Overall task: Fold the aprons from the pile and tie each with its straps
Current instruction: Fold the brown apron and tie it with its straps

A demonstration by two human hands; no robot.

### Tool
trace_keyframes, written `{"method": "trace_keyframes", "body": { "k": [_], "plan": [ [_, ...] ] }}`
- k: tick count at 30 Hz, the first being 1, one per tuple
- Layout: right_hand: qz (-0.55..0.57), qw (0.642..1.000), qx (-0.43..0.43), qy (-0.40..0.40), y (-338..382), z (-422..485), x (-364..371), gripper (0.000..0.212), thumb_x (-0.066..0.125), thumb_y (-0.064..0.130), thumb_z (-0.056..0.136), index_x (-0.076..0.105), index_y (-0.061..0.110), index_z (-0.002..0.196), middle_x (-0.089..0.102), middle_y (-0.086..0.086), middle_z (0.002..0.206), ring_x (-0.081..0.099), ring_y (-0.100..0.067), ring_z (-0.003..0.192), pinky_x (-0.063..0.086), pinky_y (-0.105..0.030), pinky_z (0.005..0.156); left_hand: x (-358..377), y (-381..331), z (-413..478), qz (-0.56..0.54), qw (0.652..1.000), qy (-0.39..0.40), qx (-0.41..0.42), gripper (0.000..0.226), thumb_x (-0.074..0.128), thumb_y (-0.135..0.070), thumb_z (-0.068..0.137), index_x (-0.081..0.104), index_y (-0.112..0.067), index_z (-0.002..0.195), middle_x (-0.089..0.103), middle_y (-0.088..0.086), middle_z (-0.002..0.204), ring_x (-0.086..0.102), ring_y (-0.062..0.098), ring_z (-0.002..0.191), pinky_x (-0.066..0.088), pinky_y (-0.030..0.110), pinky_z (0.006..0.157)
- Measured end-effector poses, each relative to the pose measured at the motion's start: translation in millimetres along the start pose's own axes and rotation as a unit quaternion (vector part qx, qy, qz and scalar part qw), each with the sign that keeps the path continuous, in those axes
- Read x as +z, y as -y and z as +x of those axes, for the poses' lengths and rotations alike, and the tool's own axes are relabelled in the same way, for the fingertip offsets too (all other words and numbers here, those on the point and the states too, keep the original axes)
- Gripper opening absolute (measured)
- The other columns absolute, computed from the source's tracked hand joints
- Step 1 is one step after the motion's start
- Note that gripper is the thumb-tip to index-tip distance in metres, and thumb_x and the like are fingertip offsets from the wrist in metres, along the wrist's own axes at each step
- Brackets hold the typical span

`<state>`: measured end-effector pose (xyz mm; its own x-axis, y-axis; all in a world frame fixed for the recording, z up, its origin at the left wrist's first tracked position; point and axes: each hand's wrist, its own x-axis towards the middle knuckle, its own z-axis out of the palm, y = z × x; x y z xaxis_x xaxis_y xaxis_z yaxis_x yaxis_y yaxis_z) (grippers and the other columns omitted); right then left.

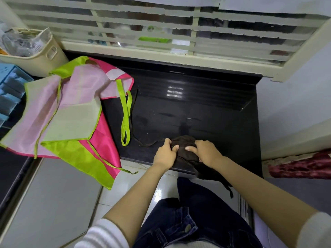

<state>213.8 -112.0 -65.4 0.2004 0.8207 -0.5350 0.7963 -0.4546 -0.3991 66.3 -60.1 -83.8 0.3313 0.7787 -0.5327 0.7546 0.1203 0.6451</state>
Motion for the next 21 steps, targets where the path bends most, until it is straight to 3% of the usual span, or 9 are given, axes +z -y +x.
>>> {"method": "trace_keyframes", "body": {
  "k": [2, 5, 7, 10, 12, 18, 21],
  "plan": [
    [-0.002, 1.000, -0.003, -0.010, -2.8, 2.9, 0.5, 0.040, 0.043, 0.049, 0.095, 0.051, 0.010, 0.086, 0.063, -0.010, 0.085, 0.062, -0.027, 0.080, 0.049, -0.035, 0.077, 1.4, -0.7, -0.1, -0.030, 0.999, -0.014, -0.002, 0.020, 0.046, -0.030, 0.097, 0.037, -0.014, 0.091, 0.053, 0.003, 0.078, 0.051, 0.025, 0.078, 0.043, 0.036, 0.073],
    [0.043, 0.998, -0.015, -0.052, -5.0, 0.5, -0.1, 0.041, 0.045, 0.045, 0.095, 0.049, 0.009, 0.113, 0.065, -0.010, 0.102, 0.063, -0.025, 0.092, 0.050, -0.035, 0.080, 3.9, -1.6, -1.8, -0.066, 0.997, -0.031, -0.007, 0.020, 0.049, -0.029, 0.097, 0.038, -0.015, 0.087, 0.049, 0.000, 0.071, 0.048, 0.019, 0.070, 0.040, 0.030, 0.066],
    [0.082, 0.991, -0.045, -0.097, -5.7, -8.7, -0.5, 0.045, 0.050, 0.041, 0.094, 0.041, 0.011, 0.126, 0.056, -0.006, 0.119, 0.057, -0.020, 0.107, 0.048, -0.030, 0.087, 3.9, -3.2, -0.5, -0.072, 0.997, -0.033, -0.011, 0.022, 0.050, -0.028, 0.096, 0.037, -0.014, 0.085, 0.047, 0.001, 0.068, 0.044, 0.015, 0.063, 0.038, 0.029, 0.060],
    [0.015, 0.977, -0.140, -0.162, -9.8, -27.4, -1.5, 0.048, 0.057, 0.043, 0.090, 0.046, 0.011, 0.125, 0.048, -0.001, 0.119, 0.048, -0.014, 0.110, 0.040, -0.021, 0.090, 1.5, -5.1, 1.6, -0.070, 0.997, -0.034, -0.012, 0.023, 0.051, -0.027, 0.096, 0.037, -0.013, 0.084, 0.045, 0.001, 0.066, 0.041, 0.013, 0.060, 0.036, 0.023, 0.055],
    [-0.041, 0.972, -0.172, -0.156, -14.7, -35.5, 2.7, 0.050, 0.060, 0.046, 0.087, 0.050, 0.011, 0.122, 0.049, -0.002, 0.116, 0.048, -0.015, 0.106, 0.041, -0.024, 0.092, 0.7, -4.8, 2.8, -0.066, 0.997, -0.035, -0.009, 0.025, 0.052, -0.027, 0.095, 0.036, -0.014, 0.081, 0.044, 0.000, 0.066, 0.041, 0.014, 0.061, 0.035, 0.021, 0.055],
    [0.032, 0.988, -0.097, -0.117, -14.9, -34.8, 11.8, 0.059, 0.065, 0.041, 0.084, 0.041, 0.012, 0.129, 0.040, -0.002, 0.126, 0.042, -0.014, 0.118, 0.039, -0.021, 0.096, 3.4, -7.2, 1.4, -0.044, 0.997, -0.057, -0.015, 0.028, 0.053, -0.027, 0.094, 0.033, -0.014, 0.080, 0.043, -0.001, 0.063, 0.041, 0.016, 0.061, 0.033, 0.029, 0.057],
    [0.156, 0.986, -0.016, -0.063, -8.8, -21.9, 6.4, 0.068, 0.060, 0.043, 0.088, 0.031, 0.007, 0.138, 0.037, -0.007, 0.137, 0.041, -0.020, 0.125, 0.037, -0.026, 0.101, 6.2, -10.4, -3.9, -0.028, 0.997, -0.075, -0.006, 0.024, 0.053, -0.028, 0.095, 0.037, -0.013, 0.085, 0.045, -0.002, 0.065, 0.046, 0.021, 0.068, 0.034, 0.029, 0.061]
  ]
}}
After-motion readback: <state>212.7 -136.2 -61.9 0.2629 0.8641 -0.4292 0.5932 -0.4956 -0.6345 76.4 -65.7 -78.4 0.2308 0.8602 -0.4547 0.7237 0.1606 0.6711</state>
